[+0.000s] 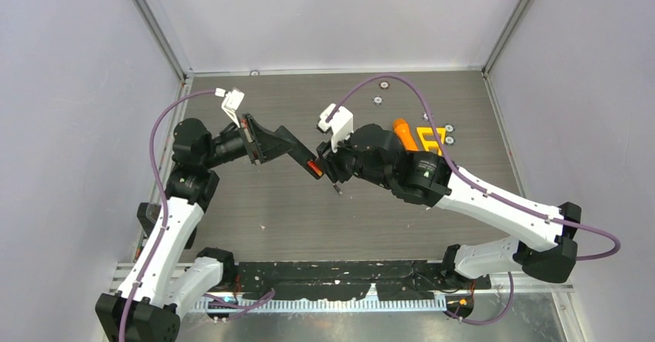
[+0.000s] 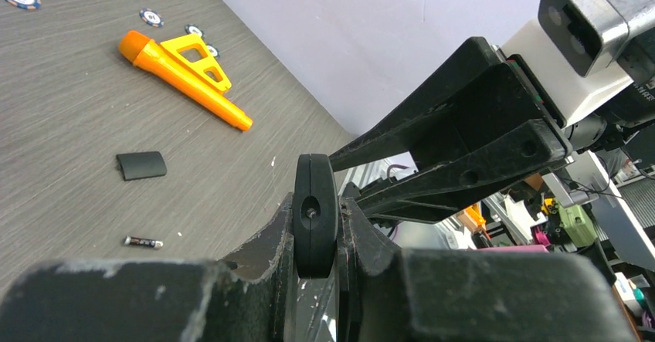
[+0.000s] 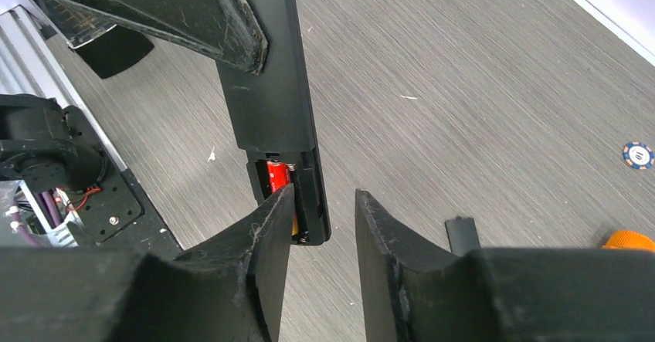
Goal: Load the batteries into the remote control
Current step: Adjust the remote control.
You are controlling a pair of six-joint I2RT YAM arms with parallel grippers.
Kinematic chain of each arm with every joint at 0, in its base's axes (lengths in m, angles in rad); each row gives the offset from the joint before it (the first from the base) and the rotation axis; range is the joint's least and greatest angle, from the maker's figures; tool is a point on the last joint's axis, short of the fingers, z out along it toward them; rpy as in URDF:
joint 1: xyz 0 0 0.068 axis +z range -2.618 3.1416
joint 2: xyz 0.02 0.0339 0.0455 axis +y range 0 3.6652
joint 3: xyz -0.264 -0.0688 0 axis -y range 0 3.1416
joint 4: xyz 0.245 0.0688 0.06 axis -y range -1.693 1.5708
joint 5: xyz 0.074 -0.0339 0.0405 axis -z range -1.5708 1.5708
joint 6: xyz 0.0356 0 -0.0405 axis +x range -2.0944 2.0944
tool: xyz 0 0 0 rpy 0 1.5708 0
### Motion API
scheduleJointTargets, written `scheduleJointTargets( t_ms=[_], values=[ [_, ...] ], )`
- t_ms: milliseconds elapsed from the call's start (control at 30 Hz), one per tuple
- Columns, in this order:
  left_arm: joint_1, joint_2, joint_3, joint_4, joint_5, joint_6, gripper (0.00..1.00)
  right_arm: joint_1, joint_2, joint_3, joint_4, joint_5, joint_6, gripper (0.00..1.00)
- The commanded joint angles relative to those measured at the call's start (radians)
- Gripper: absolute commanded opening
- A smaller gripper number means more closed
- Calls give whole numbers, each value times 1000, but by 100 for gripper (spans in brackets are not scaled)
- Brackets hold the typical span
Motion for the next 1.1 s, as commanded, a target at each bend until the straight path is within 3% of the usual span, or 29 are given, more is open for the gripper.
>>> scheduleJointTargets(
  t_ms=[0,700,1067],
  values=[
    [4,7,43,15,-4,-19,0,7,5,42,9,30,-26,39],
    [5,12,18,65,-66,-132,0,63,88,71,-7,132,-71,38],
    [5,14,53,-129,-129,42,0,64,55,105,-56,300,29,40]
  ],
)
